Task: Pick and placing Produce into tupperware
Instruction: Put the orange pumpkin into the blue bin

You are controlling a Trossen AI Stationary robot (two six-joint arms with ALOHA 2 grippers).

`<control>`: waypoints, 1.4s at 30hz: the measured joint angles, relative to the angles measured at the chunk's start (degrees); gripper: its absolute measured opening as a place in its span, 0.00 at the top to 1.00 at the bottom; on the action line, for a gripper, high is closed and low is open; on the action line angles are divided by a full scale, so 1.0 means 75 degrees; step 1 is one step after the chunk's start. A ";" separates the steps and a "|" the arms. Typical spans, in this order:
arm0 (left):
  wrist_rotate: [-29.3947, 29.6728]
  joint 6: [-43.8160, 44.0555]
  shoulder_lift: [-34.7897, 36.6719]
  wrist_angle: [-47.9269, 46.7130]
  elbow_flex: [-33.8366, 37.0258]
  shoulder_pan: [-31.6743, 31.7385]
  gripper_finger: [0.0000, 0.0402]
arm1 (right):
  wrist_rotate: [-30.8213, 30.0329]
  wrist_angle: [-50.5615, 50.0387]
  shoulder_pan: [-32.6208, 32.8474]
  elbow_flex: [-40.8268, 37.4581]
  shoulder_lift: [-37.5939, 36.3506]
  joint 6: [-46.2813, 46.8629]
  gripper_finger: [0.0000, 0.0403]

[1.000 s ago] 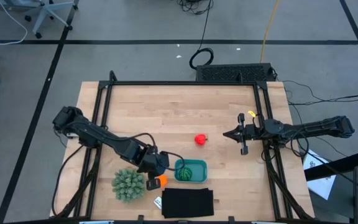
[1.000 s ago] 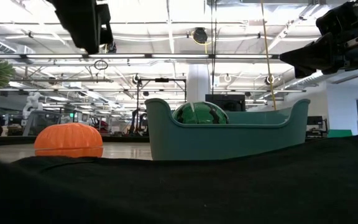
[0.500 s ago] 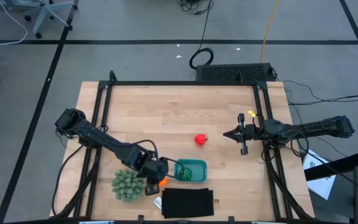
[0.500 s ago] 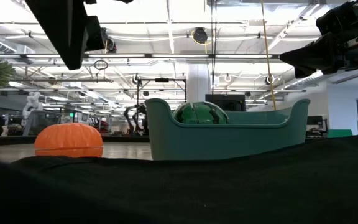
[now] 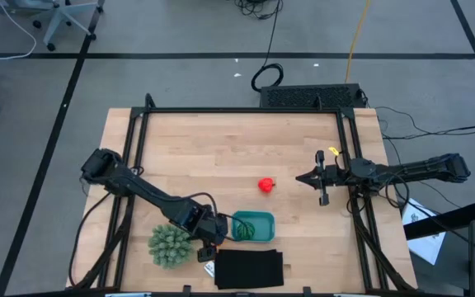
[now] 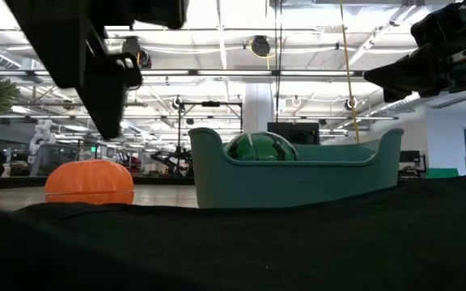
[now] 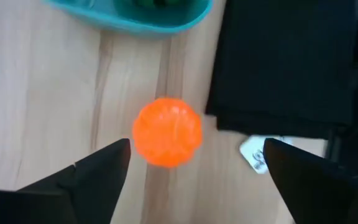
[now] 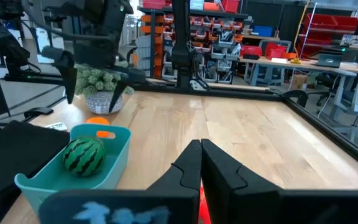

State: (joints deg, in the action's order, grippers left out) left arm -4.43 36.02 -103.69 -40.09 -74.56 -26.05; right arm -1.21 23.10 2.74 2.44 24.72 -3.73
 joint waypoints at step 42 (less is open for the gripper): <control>0.0139 -0.1204 -0.1316 0.0615 0.0006 -0.0019 0.05 | 0.0000 0.0115 -0.0002 0.0000 0.0238 0.0010 1.00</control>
State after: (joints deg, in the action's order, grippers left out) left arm -3.38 26.98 -113.56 -35.48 -74.52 -26.19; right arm -1.21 23.97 2.73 2.44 26.50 -3.65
